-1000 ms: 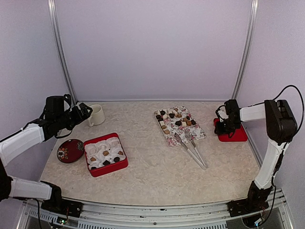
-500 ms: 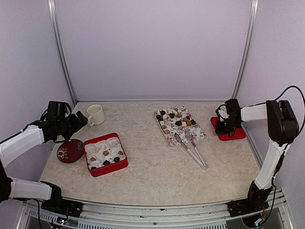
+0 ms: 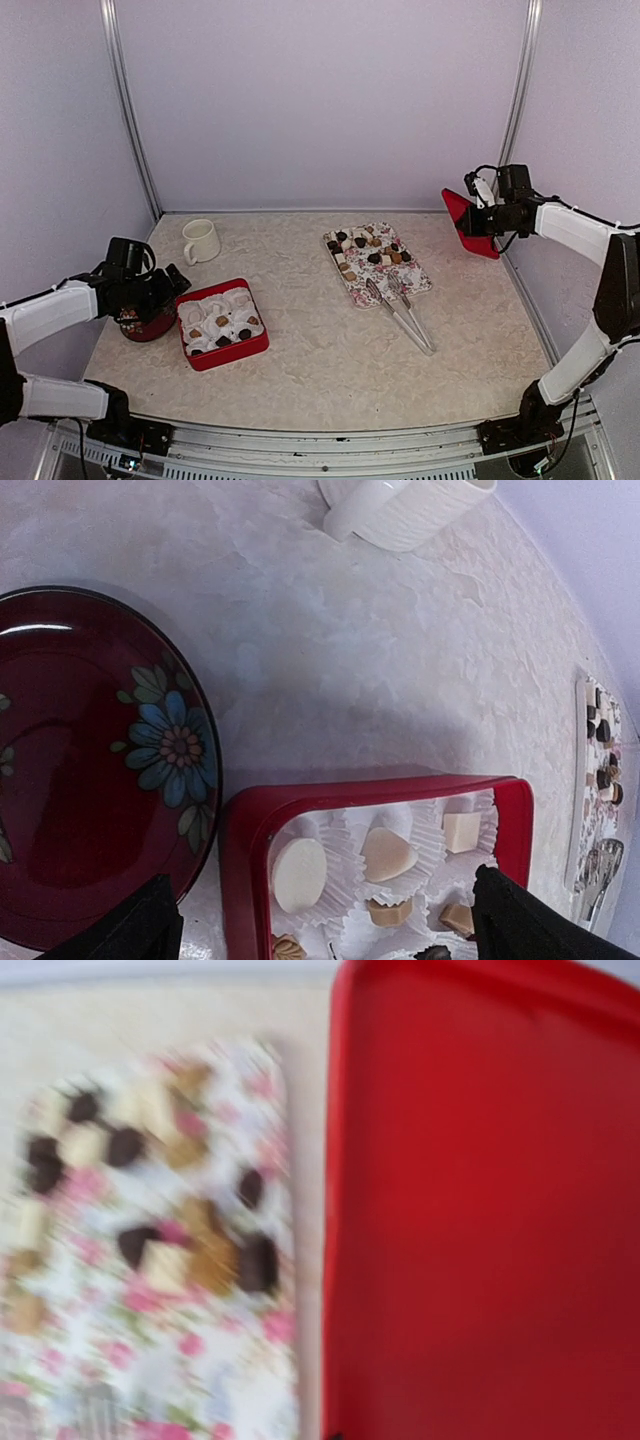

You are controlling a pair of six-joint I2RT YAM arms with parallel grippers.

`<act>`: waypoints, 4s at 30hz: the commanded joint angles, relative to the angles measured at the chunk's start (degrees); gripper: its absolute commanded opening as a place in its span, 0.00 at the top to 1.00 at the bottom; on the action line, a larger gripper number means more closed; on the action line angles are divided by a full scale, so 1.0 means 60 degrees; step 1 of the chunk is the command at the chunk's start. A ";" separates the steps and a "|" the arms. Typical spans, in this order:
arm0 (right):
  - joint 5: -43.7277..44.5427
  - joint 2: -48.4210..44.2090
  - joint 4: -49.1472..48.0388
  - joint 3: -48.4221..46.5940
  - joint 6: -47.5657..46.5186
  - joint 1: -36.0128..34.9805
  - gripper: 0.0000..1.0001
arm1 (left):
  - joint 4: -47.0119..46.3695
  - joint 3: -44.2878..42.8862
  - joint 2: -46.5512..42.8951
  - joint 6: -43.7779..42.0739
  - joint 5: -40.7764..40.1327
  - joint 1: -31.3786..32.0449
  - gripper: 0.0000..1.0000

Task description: Pack the chocolate

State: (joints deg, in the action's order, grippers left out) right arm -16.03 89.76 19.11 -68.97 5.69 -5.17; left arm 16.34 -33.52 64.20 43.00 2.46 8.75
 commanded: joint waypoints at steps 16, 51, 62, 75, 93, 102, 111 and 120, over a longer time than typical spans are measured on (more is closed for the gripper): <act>-0.3459 -0.2088 0.0457 -0.1771 0.0364 -0.1021 1.00 | -0.1820 -0.0493 0.2089 -0.0662 0.1160 0.2354 0.01; -1.1379 -0.0149 -1.2667 -0.1797 0.9278 -0.5276 1.00 | -0.9291 0.0256 -0.2029 -0.5813 0.3293 0.4951 0.01; -1.2616 0.0231 -1.3082 -0.2738 0.9706 -0.7067 1.00 | -1.0040 0.0279 -0.2421 -0.6557 0.5492 0.5336 0.09; -1.3235 0.0628 -1.3029 -0.3469 1.0006 -0.8129 1.00 | -0.8866 -0.0804 -0.2439 -0.7947 0.5578 0.6917 0.22; -1.3224 0.0366 -1.2689 -0.3424 0.9701 -0.8327 1.00 | -0.7643 -0.0478 -0.3221 -0.7520 0.4193 0.6819 0.18; -1.3439 0.0464 -1.2688 -0.3230 0.9718 -0.8533 1.00 | -0.8436 -0.0998 -0.2805 -0.7453 0.5734 0.7156 0.40; -1.3647 0.0330 -1.2697 -0.2822 0.9325 -0.8552 1.00 | -0.7991 -0.1409 -0.2659 -0.7717 0.6745 0.7441 0.74; -1.3279 0.0222 -1.2560 -0.2616 0.9167 -0.7401 0.47 | -0.7468 -0.1591 -0.2717 -0.7713 0.6648 0.7550 0.98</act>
State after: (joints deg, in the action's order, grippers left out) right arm -89.52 92.55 -56.58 -86.35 61.17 -54.85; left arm -30.48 -41.85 48.12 -3.33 43.00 53.71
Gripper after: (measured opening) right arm 0.322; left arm 0.093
